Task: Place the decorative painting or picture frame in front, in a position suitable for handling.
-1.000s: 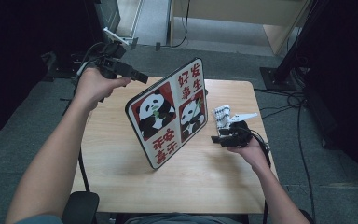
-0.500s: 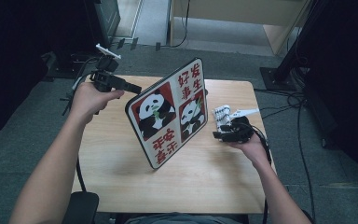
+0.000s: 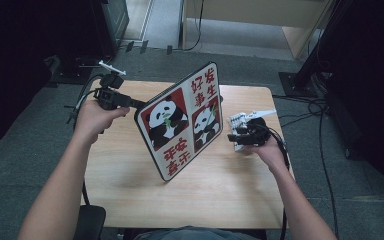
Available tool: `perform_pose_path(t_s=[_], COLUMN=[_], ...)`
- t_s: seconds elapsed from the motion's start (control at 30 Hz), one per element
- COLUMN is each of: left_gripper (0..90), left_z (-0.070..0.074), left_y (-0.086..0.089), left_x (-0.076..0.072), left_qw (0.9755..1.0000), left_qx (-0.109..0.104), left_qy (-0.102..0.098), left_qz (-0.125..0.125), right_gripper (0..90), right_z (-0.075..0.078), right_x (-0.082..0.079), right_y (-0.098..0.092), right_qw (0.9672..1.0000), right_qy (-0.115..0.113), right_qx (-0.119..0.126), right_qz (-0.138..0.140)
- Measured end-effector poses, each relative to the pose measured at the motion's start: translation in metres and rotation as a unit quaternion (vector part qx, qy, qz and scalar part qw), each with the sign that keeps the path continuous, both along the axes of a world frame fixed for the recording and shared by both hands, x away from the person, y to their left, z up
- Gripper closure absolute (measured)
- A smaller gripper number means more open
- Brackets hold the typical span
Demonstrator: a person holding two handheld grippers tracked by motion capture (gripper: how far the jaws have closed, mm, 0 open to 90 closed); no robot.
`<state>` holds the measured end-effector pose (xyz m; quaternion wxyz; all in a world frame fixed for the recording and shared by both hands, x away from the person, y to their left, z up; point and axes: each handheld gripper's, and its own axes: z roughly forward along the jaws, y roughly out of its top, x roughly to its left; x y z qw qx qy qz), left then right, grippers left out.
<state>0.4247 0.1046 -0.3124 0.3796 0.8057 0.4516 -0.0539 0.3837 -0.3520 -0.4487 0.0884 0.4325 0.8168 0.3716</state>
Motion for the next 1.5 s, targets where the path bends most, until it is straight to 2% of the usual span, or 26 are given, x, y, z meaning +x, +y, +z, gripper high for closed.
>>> perform_pose_path(t_s=[0.1, 0.23, 0.3, 0.33, 0.5, 0.63, 0.8, 1.03, 1.1, 1.17, 1.23, 1.3, 1.4, 1.5], left_gripper=[47.1, 47.5, 49.8, 50.1, 50.0, 49.9, 49.7, 48.8, 48.5, 48.3, 48.0, 47.8, 47.7, 47.7], left_z=[-0.001, -0.003, -0.007, -0.010, -0.020, -0.028, -0.039, -0.050, -0.056, -0.057, -0.061, -0.062, -0.067, -0.071], left_y=[0.003, 0.003, 0.003, 0.003, 0.005, 0.007, 0.010, 0.012, 0.012, 0.013, 0.014, 0.015, 0.019, 0.021], left_x=[-0.006, -0.012, -0.016, -0.018, -0.023, -0.028, -0.038, -0.047, -0.052, -0.053, -0.059, -0.060, -0.065, -0.070], left_qw=[0.9999, 0.9999, 0.9999, 0.9999, 0.9998, 0.9997, 0.9996, 0.9996, 0.9994, 0.9994, 0.9994, 0.9994, 0.9991, 0.9990], left_qx=[-0.010, -0.007, 0.000, -0.007, -0.012, -0.012, -0.018, -0.018, -0.024, -0.022, -0.023, -0.022, -0.030, -0.031], left_qy=[-0.006, -0.013, -0.015, -0.013, -0.012, -0.012, -0.012, -0.014, -0.016, -0.017, -0.020, -0.021, -0.021, -0.022], left_qz=[0.004, 0.004, 0.007, 0.009, 0.014, 0.017, 0.020, 0.017, 0.017, 0.018, 0.020, 0.019, 0.022, 0.022], right_gripper=[45.3, 45.4, 45.5, 45.5, 45.5, 45.5, 45.8, 45.8, 45.8, 45.8, 46.0, 46.2, 47.3, 50.4], right_z=[0.002, 0.002, 0.001, 0.000, 0.000, 0.000, 0.004, 0.003, -0.002, -0.005, -0.012, -0.014, -0.020, -0.024], right_x=[0.004, 0.008, 0.011, 0.012, 0.017, 0.018, 0.020, 0.027, 0.029, 0.031, 0.033, 0.034, 0.037, 0.038], right_y=[-0.003, -0.010, -0.015, -0.016, -0.022, -0.027, -0.036, -0.043, -0.044, -0.044, -0.043, -0.042, -0.039, -0.035], right_qw=[1.0000, 0.9999, 0.9999, 0.9999, 0.9997, 0.9995, 0.9984, 0.9974, 0.9968, 0.9968, 0.9963, 0.9962, 0.9956, 0.9951], right_qy=[-0.003, -0.003, -0.001, 0.000, 0.002, -0.003, -0.015, -0.018, -0.013, -0.016, -0.005, -0.005, 0.000, 0.000], right_qx=[0.001, 0.002, -0.003, -0.005, -0.004, -0.003, -0.003, -0.004, -0.007, -0.010, -0.012, -0.015, -0.018, -0.030], right_qz=[-0.004, -0.011, -0.015, -0.016, -0.025, -0.032, -0.055, -0.070, -0.079, -0.078, -0.085, -0.085, -0.092, -0.094])
